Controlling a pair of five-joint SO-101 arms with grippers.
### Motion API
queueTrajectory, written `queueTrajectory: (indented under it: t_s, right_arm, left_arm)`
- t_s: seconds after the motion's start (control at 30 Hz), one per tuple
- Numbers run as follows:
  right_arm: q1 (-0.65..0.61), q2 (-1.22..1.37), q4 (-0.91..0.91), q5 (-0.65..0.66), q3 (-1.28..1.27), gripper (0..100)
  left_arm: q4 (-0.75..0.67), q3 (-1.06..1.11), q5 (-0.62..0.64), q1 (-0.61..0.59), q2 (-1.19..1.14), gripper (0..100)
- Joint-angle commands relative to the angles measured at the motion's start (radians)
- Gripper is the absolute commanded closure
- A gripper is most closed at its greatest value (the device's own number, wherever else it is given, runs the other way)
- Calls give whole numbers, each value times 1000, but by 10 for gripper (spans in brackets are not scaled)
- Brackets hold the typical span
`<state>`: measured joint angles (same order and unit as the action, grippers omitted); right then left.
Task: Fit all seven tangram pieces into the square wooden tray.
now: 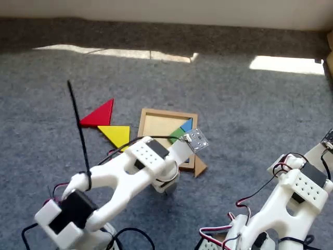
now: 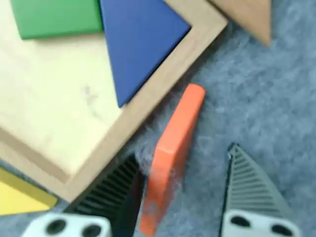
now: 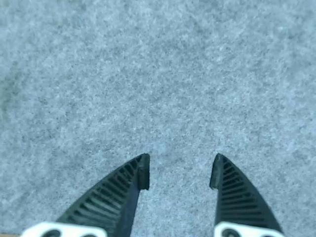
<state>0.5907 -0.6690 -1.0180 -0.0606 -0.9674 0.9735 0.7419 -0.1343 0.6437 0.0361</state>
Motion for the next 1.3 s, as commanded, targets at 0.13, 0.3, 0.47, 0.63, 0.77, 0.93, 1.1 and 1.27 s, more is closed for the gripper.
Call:
queueTrajectory:
  t_s: [0.13, 0.3, 0.47, 0.63, 0.77, 0.93, 1.1, 1.27]
  right_arm:
    - [-8, -18, 16, 0, 4, 793]
    - [-8, -18, 16, 0, 4, 793]
    - [-8, -18, 16, 0, 4, 793]
    - [-8, -18, 16, 0, 4, 793]
    - [-10, -18, 16, 0, 4, 793]
    - [-10, -18, 16, 0, 4, 793]
    - [-10, -18, 16, 0, 4, 793]
    - [-10, -18, 16, 0, 4, 793]
  left_arm:
    - [17, -74, 3, -8, -71, 897]
    - [25, -81, 5, -1, -51, 970]
    - [97, -74, 5, -1, 97, 993]
    - [150, -79, 6, -15, 269, 994]
    - [132, -84, 44, -85, 325, 993]
    - [-43, -74, 120, -194, 263, 993]
    - [-173, -82, 160, -223, 128, 992]
    - [-209, -84, 161, -219, 56, 992]
